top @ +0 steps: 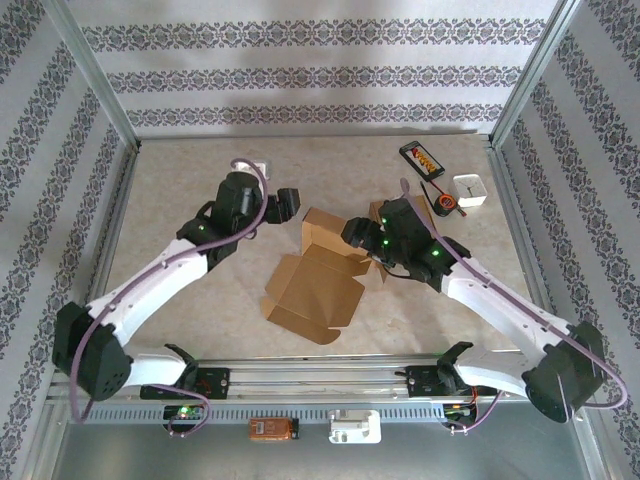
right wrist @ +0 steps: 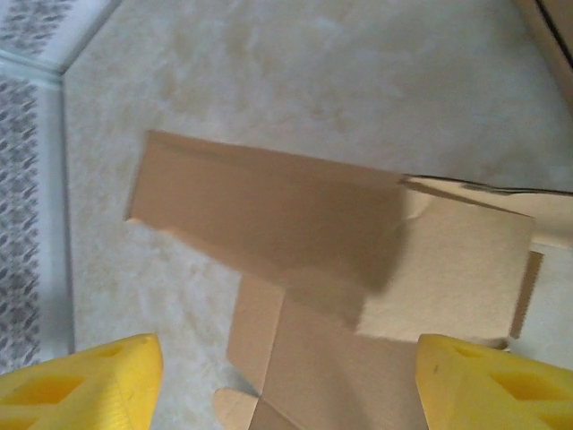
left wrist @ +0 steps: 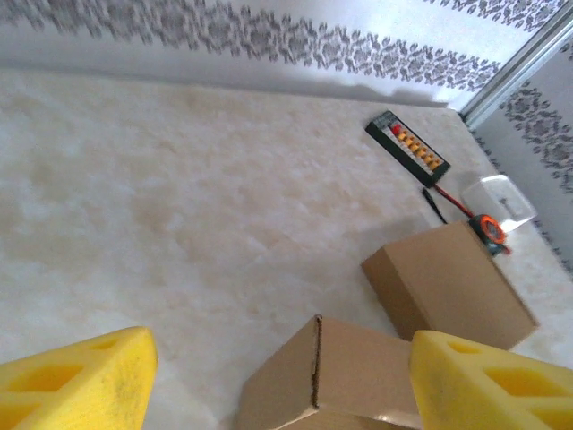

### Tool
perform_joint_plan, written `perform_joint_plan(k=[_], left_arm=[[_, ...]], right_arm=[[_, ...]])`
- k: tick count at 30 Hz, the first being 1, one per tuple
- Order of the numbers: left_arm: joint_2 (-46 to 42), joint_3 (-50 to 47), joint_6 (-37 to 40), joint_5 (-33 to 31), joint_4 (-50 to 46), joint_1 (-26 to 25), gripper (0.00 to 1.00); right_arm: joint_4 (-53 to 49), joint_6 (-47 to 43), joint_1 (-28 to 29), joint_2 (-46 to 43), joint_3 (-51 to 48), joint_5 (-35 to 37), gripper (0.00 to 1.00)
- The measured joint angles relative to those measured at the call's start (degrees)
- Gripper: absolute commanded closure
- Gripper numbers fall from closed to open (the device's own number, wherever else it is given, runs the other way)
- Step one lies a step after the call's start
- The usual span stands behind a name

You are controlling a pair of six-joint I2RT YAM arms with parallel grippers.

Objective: Fold the paper box

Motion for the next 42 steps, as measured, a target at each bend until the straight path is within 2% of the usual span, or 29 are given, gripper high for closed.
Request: perform_joint_plan(k=[5, 8, 16, 22, 27, 29, 31, 33, 36, 42], left_arm=[[8.0, 0.9, -4.9, 11.6, 0.2, 2.3, 0.2], [12.2, 1.0, -6.0, 15.6, 0.9, 2.3, 0.2], [15.3, 0.9, -8.3, 18.6, 5.1, 2.3, 0.38], [13.7, -2.5, -9.8, 17.4, 6.7, 2.3, 0.45], [7.0, -8.8, -12.3, 14.4, 7.2, 2.6, 0.48], [4.8, -10.6, -13.2, 13.3, 7.5, 2.6, 0.45], [3.4, -11.6, -13.6, 12.0, 7.5, 2.6, 0.37], [2.6, -11.8, -13.6, 10.4, 7.5, 2.6, 0.32], [1.8, -11.8, -13.6, 8.7, 7.6, 2.6, 0.31], [1.6, -11.8, -14.5, 6.6, 8.6, 2.7, 0.31]], right_arm=[[3.2, 2.8, 0.0, 3.5, -2.4, 2.7, 0.28], [5.2, 2.9, 0.0, 5.0, -2.4, 4.0, 0.34], [10.6, -0.3, -1.2, 8.2, -2.4, 4.6, 0.45], [12.5, -5.9, -1.6, 12.5, 0.9, 3.8, 0.48], [12.5, -10.3, -1.5, 17.1, 5.1, 1.8, 0.51], [12.5, -11.3, -1.5, 18.2, 6.4, 1.2, 0.51], [12.5, -12.2, -1.5, 18.8, 7.2, 0.8, 0.49], [12.3, -13.0, -1.5, 18.9, 7.6, 0.6, 0.43], [11.5, -14.2, -1.6, 18.4, 7.9, 0.6, 0.38], [10.3, -15.8, -3.0, 11.7, 5.9, 1.2, 0.36]])
